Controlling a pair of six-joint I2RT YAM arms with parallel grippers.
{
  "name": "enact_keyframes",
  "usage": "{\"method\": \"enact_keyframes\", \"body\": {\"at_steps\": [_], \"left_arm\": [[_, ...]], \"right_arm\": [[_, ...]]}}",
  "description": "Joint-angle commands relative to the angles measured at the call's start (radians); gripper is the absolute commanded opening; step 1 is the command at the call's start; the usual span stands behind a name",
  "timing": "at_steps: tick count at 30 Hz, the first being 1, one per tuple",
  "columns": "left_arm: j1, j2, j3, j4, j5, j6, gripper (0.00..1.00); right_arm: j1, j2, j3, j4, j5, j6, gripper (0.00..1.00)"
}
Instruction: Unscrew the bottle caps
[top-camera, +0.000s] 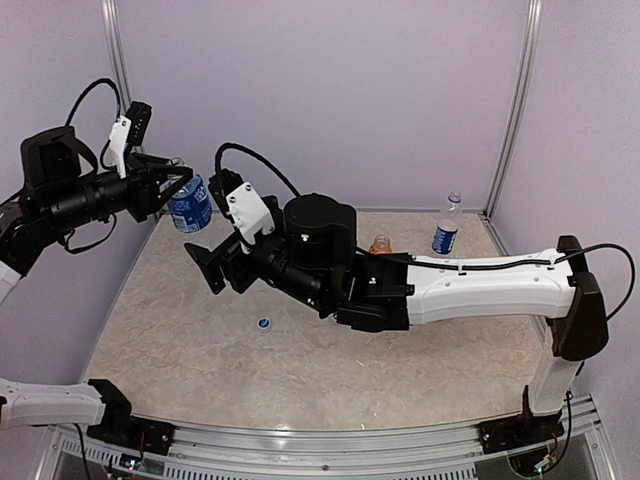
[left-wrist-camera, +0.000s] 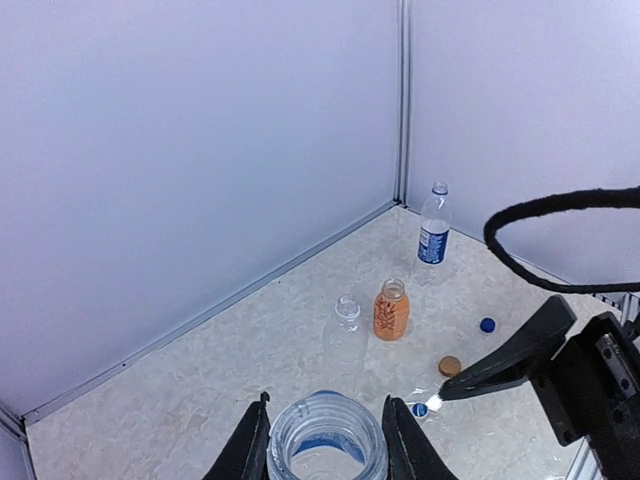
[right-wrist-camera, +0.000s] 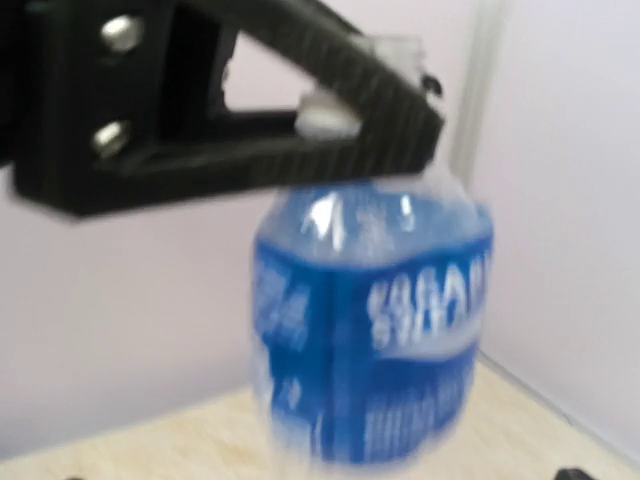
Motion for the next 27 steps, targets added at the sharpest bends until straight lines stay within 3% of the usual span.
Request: {"method": "enact_keyframes", "body": {"at_steps": [1, 10, 18, 22, 27], "left_arm": [[0.062, 0.094, 0.014, 0.099, 0.004, -0.025, 0.0], [0.199, 0.323, 0.086, 0.165, 0.121, -0.115, 0.0], [0.202, 0.41, 0.071, 0.211, 0.193, -0.119, 0.0], [0.185, 0.472, 0.04, 0.242, 0.201, -0.103, 0.0], [0.192, 0.586, 0.074, 0.306, 0.285, -0.08, 0.0]], "right_arm": [[0.008, -0.161, -0.124, -0.069, 0.152, 0.09, 0.99], [-0.106, -0.483, -0.502, -0.187, 0.221, 0.239, 0.99], [-0.178, -0.747, -0.699, -0.216, 0.264, 0.271, 0.99], [-0.197, -0.826, -0.818, -0.158, 0.264, 0.285, 0.99], [-0.216, -0.834, -0.822, -0.17, 0.234, 0.275, 0.99]]}}
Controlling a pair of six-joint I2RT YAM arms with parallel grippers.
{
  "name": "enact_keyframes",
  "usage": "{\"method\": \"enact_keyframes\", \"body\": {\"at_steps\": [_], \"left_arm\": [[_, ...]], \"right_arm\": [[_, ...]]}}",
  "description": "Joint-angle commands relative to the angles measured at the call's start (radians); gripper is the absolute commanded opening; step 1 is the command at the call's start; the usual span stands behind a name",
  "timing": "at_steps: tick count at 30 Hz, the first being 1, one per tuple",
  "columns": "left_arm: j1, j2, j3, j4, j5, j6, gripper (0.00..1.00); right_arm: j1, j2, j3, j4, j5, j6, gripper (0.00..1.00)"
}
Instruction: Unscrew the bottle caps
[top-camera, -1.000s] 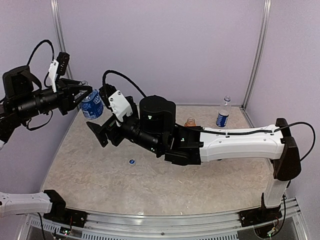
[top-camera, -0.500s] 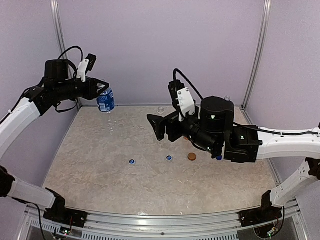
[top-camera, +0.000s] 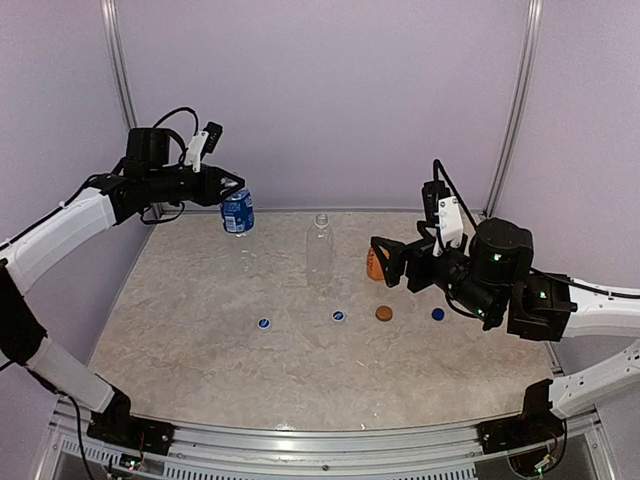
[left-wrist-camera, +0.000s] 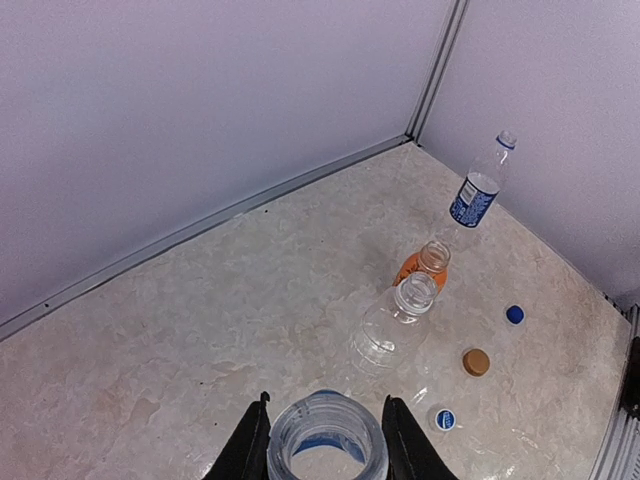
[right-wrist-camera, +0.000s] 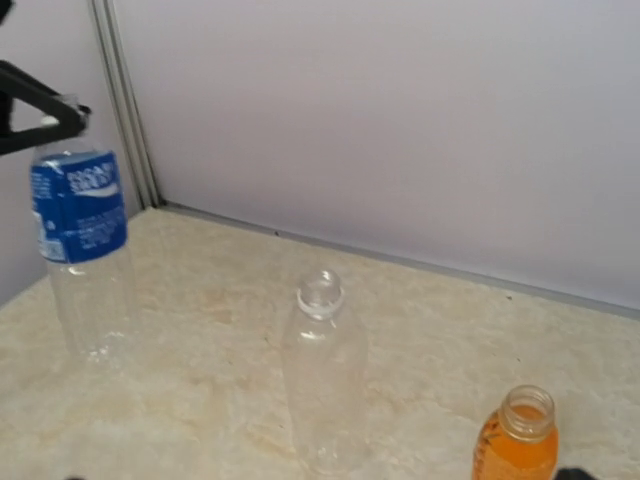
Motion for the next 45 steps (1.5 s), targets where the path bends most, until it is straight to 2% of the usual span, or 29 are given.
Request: {"method": "enact_keyframes", "body": {"at_steps": [1, 7, 11, 14, 18, 22, 27, 33, 39, 45], "left_arm": [[0.009, 0.097, 0.016, 0.109, 0.096, 0.01, 0.0], [0.037, 0.176, -0.117, 0.413, 0.205, 0.016, 0.0], [0.046, 0.229, -0.189, 0.644, 0.182, 0.005, 0.0], [0.081, 0.307, -0.177, 0.755, 0.234, -0.016, 0.0], [0.1, 0.406, -0.192, 0.846, 0.259, 0.076, 0.0], [0.107, 0.46, -0.213, 0.853, 0.31, 0.105, 0.0], [0.091, 0.441, -0.235, 0.818, 0.287, 0.108, 0.0], [0.102, 0.423, -0.251, 0.774, 0.296, 0.096, 0.0], [0.108, 0.407, -0.216, 0.661, 0.314, -0.004, 0.0], [0.097, 0.38, -0.232, 0.643, 0.316, 0.07, 0.0]], "right_arm": [[-0.02, 0.002, 0.007, -0.001, -0.013, -0.011, 0.99], [-0.142, 0.031, 0.08, -0.001, -0.123, -0.067, 0.99], [-0.232, 0.053, 0.162, -0.052, -0.158, -0.096, 0.99], [-0.276, 0.079, 0.203, -0.052, -0.18, -0.12, 0.99], [-0.298, 0.126, 0.263, -0.062, -0.181, -0.141, 0.99], [-0.305, 0.191, 0.349, -0.134, -0.191, -0.153, 0.99], [-0.312, 0.248, 0.421, -0.196, -0.191, -0.177, 0.99], [-0.318, 0.262, 0.434, -0.19, -0.215, -0.179, 0.99], [-0.322, 0.265, 0.431, -0.184, -0.226, -0.183, 0.99], [-0.324, 0.266, 0.419, -0.167, -0.244, -0.183, 0.99]]}}
